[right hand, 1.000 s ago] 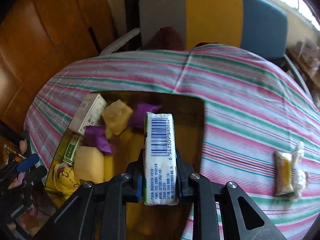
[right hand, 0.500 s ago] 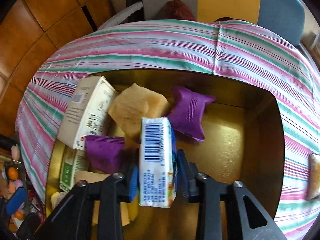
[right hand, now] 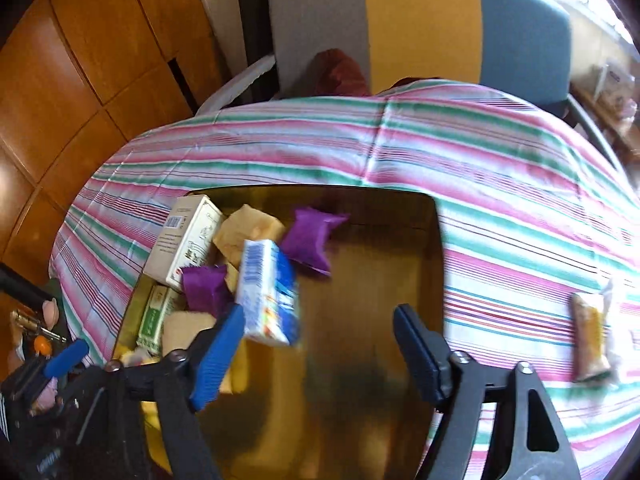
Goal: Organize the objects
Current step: 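Carry the barcoded box into the gold tray and open the right tool, then move both tools back from the tray to the remaining items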
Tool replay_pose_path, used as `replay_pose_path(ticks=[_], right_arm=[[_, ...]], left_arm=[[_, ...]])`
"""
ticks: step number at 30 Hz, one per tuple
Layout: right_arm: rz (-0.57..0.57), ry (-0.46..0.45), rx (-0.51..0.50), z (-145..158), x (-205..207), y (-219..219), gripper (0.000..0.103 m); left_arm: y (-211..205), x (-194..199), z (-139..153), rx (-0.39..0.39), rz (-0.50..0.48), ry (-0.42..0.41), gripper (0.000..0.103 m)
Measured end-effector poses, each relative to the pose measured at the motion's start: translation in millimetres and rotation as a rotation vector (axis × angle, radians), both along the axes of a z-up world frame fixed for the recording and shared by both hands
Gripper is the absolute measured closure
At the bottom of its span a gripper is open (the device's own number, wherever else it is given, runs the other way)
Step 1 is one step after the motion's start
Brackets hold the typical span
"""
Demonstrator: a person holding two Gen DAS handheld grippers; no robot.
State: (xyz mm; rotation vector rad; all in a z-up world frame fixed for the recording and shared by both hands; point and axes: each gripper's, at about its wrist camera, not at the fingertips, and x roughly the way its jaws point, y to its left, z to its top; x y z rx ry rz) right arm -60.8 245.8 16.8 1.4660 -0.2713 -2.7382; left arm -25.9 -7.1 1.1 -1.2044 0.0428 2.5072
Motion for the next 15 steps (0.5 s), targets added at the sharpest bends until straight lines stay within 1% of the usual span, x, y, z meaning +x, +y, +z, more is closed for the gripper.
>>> replay_pose_path(ticks=[1,2,3,5,9,15], right_arm=[[-0.003,0.006,0.002,2,6,6,0.017],[-0.006,0.012,0.004,5,12,12,0.013],[-0.008,0.019,0.004,7,18,18,0.006],[-0.019,0.032,0.007,10,29,31,0.0],[-0.066,0.047,0.015,17,50,64,0.0],[-0.215,0.064,0.036,22,75,126,0.0]], left_arm=[[3,1,2,-0.009,-0.004,0.007,0.056],[6,2,4,-0.016,-0.008,0.015,0.056],[9,2,6,-0.02,-0.013,0.021,0.056],[16,4,10,-0.03,-0.026,0.036,0.056],[30,7,15,-0.05,-0.056,0.053,0.056],[59,10,21,-0.073,-0.125,0.07,0.056]])
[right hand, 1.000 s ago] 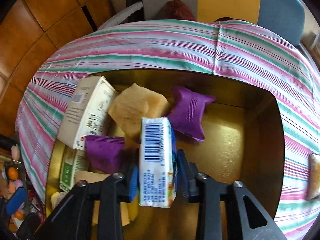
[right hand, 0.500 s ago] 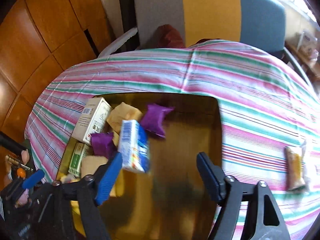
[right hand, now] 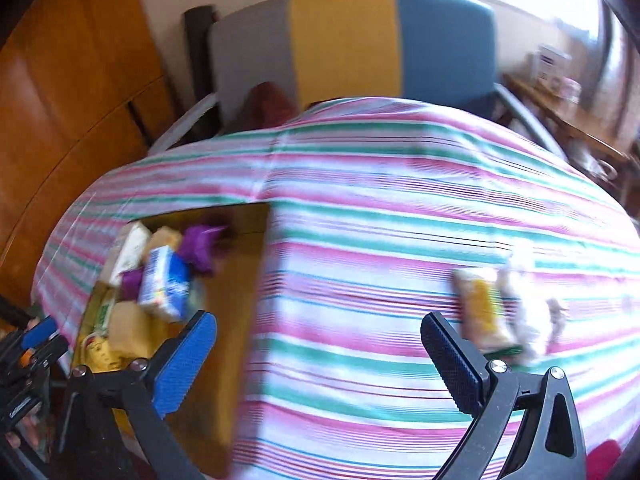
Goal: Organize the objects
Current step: 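Move both tools back from the tray to the remaining items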
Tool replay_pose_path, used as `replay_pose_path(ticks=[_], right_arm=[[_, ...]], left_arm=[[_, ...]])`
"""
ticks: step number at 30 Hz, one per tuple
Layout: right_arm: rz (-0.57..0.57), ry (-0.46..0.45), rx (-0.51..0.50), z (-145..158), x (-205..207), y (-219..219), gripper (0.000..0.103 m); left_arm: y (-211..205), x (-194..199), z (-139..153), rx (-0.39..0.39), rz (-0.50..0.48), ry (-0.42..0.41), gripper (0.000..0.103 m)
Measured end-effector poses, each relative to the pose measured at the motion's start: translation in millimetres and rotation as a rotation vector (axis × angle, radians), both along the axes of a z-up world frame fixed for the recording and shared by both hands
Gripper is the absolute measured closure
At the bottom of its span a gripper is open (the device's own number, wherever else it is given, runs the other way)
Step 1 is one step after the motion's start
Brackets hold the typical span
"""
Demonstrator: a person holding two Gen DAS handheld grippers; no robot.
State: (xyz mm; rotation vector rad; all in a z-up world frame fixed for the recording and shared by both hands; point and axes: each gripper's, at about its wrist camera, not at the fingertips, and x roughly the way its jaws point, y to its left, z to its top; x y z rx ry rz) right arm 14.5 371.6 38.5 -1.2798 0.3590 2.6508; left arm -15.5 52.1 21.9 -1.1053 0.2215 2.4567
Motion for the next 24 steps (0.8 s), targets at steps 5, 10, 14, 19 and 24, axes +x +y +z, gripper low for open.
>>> replay_pose_path(ticks=[5,10,14,19,24], right_arm=[[-0.145,0.006,0.011,-4,19,59,0.0],[-0.319,0.018,0.021,-16,39,119,0.0],[-0.514,0.047,-0.019,-39,66,162,0.0],[-0.716,0.07,-0.153,-47,96,204,0.0],[-0.749,0.084,-0.215,-47,103,210,0.0]], left_arm=[[27,5,3,-0.017,-0.057,0.007,0.056],[58,8,5,-0.035,-0.118,0.01,0.056],[89,11,8,-0.046,-0.18,0.01,0.056],[134,12,10,-0.011,-0.267,-0.038,0.056],[186,15,3,0.013,-0.364,-0.104,0.056]])
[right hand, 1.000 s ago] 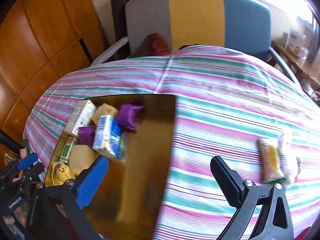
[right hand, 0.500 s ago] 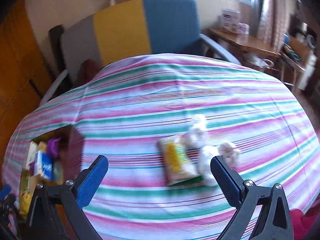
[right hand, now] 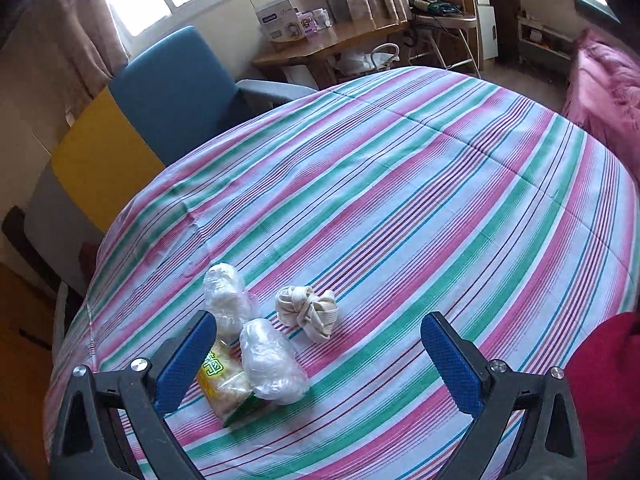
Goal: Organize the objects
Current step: 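Move both tools back from the tray to the remaining items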
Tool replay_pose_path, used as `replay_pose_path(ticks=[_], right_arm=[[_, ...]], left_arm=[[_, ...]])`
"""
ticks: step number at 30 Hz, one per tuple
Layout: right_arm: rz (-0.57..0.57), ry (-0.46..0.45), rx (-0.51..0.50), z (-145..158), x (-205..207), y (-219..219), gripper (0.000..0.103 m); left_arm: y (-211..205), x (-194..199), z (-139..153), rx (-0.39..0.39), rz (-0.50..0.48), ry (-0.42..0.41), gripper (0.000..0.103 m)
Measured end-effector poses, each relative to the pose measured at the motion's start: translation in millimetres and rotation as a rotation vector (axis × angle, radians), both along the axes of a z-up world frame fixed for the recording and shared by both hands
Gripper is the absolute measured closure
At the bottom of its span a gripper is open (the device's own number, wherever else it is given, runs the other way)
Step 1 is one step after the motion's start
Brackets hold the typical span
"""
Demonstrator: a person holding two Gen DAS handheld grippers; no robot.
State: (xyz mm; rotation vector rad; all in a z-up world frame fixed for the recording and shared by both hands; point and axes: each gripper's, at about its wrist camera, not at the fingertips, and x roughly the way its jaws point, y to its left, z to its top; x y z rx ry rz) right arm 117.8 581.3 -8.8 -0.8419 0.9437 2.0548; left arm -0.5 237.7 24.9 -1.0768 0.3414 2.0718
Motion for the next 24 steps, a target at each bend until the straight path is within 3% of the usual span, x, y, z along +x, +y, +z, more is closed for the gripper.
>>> replay_pose_path(ticks=[5,12,19,24], right_arm=[[-0.006,0.02,-0.03,-2,2,1,0.0],[-0.008,0.062,-0.087,-7,5,7,0.0],[0.022,0.068,-0.099,-5,-1,5,0.0],[0.03,0.076,-0.113,-4,-1,5,0.0]], left_arm=[[52,-3,-19,-0.008,-0.065,-0.101,0.056],[109,-27,-49,-0.008,-0.062,-0.276,0.057],[164,-52,-74,-0.003,-0.027,-0.359,0.057],[201,-67,-92,-0.016,0.006,-0.358,0.056]])
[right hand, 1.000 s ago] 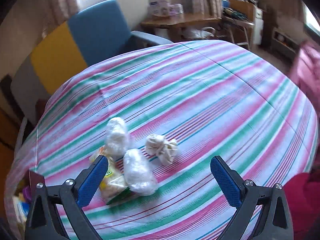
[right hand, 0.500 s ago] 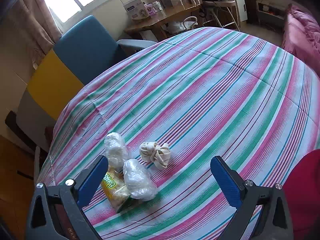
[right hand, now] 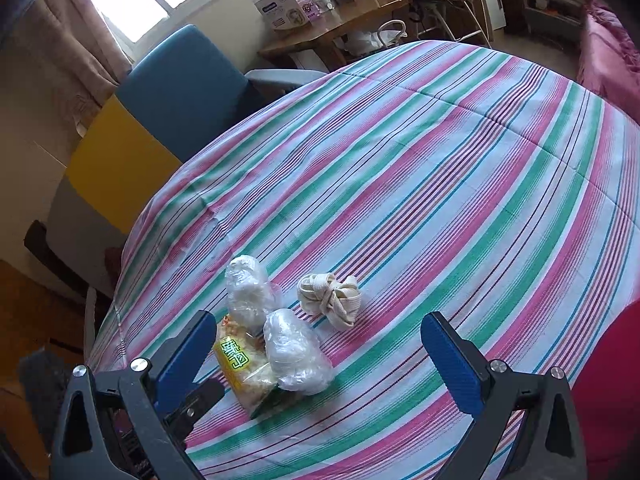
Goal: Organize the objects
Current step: 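Move both tools back from the tray to the remaining items, then grasp the yellow WEIDAN snack bag with the left tool while the right grasps a plastic-wrapped bundle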
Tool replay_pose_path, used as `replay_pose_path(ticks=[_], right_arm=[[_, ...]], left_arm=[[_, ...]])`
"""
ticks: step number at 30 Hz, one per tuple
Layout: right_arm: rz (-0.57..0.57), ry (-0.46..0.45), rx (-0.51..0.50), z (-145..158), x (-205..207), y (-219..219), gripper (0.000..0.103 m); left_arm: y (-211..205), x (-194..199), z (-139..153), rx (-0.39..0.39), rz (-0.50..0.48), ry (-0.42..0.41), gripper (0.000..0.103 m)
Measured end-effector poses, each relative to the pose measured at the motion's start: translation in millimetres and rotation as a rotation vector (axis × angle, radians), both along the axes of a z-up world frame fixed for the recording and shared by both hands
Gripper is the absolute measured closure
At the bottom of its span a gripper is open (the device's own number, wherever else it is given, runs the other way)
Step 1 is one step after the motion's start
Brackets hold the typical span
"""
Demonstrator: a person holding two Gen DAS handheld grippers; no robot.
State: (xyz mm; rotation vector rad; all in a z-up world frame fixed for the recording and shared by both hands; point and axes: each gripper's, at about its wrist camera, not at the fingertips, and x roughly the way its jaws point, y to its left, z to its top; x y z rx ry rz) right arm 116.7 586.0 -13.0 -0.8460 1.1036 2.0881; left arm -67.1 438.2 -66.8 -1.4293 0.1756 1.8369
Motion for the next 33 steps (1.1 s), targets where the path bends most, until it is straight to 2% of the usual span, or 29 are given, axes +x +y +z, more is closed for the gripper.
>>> replay_pose_path(ticks=[3,5,8,9,10,12,15,17,22,25,28,30,33], right_arm=[[-0.002,0.002,-0.001,0,0,1,0.0],[0.002,-0.004,0.002,0,-1,2,0.0],[0.019,-0.01,0.004,0,-4,2,0.001],[0.024,-0.017,0.015,1,-5,1,0.005],[0.027,-0.027,0.028,3,-6,0,0.008],[0.033,-0.047,0.046,5,-8,-2,0.023],[0.038,-0.066,0.048,5,-10,-3,0.031],[0.047,-0.075,0.052,5,-11,-3,0.034],[0.127,-0.102,0.035,-1,-25,-10,0.034],[0.182,-0.139,0.057,-5,-34,-19,0.034],[0.232,-0.172,0.076,-10,-43,-27,0.037],[0.259,-0.205,0.098,-14,-49,-32,0.044],[0.291,-0.245,0.116,-20,-58,-36,0.045]], left_arm=[[18,-6,-14,-0.043,0.008,0.019,0.054],[22,-9,-23,-0.034,0.01,0.022,0.054],[17,-6,-23,-0.032,-0.014,0.056,0.061],[14,-4,-23,-0.035,-0.027,0.063,0.064],[9,-3,-22,-0.034,-0.041,0.064,0.064],[0,0,-20,-0.045,-0.056,0.061,0.065],[-12,5,-17,-0.066,-0.074,0.066,0.065],[-22,10,-16,-0.073,-0.082,0.069,0.065],[-52,29,-13,-0.074,-0.092,0.093,0.065],[-73,44,-11,-0.064,-0.098,0.101,0.065],[-88,54,-9,-0.055,-0.095,0.1,0.065],[-97,60,-9,-0.047,-0.095,0.103,0.065],[-106,68,-8,-0.041,-0.097,0.112,0.065]])
